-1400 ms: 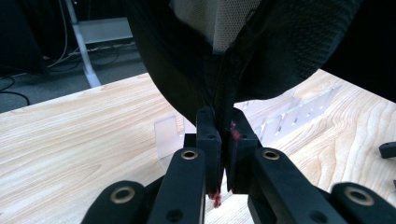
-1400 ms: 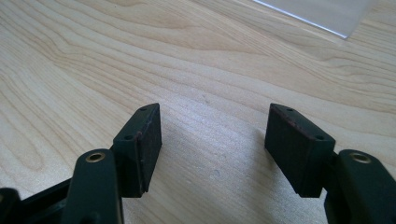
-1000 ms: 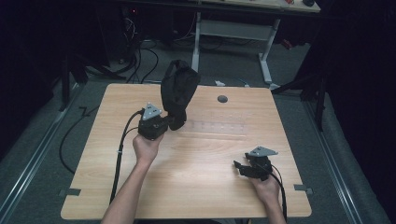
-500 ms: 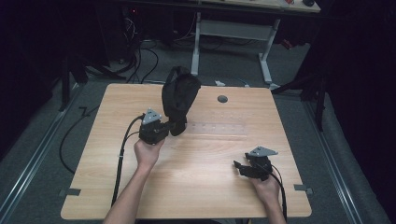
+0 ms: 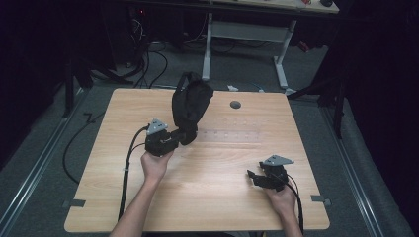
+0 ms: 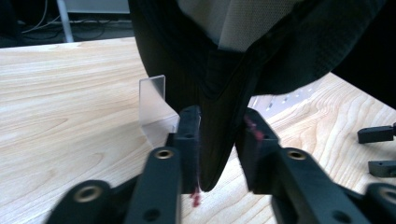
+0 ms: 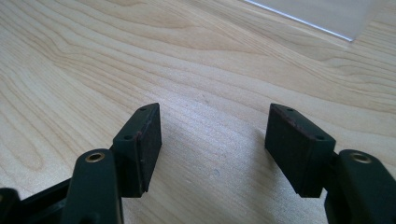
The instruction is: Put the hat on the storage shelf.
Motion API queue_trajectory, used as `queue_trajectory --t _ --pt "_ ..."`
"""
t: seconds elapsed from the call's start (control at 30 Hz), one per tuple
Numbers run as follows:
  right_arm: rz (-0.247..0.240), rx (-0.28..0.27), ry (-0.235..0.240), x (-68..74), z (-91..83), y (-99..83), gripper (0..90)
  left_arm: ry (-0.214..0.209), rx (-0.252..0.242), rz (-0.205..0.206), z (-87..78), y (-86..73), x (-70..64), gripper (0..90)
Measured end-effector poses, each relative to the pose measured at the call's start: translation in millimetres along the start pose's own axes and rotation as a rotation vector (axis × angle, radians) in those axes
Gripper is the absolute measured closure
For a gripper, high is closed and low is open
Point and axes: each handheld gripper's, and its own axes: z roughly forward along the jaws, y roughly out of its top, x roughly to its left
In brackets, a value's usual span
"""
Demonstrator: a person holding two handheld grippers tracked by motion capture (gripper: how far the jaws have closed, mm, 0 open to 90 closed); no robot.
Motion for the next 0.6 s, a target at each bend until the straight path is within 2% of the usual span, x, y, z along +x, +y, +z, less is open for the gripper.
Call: queue_trajectory --t 0.13,0.3,0.6 --pt "0.001 0.0 0.001 0.1 0.0 0.0 36.3 0.024 0.011 0.023 -2.4 0.1 0.0 58.5" --pt "0.002 0.0 -0.001 0.2 0.0 0.0 36.3 0.032 -0.003 0.019 -5.6 0.1 1.4 48.1" --pt "0.001 0.0 -0.001 0.2 -0.1 0.0 36.2 0.045 0.007 -0.009 -18.0 -0.3 4.1 43.2"
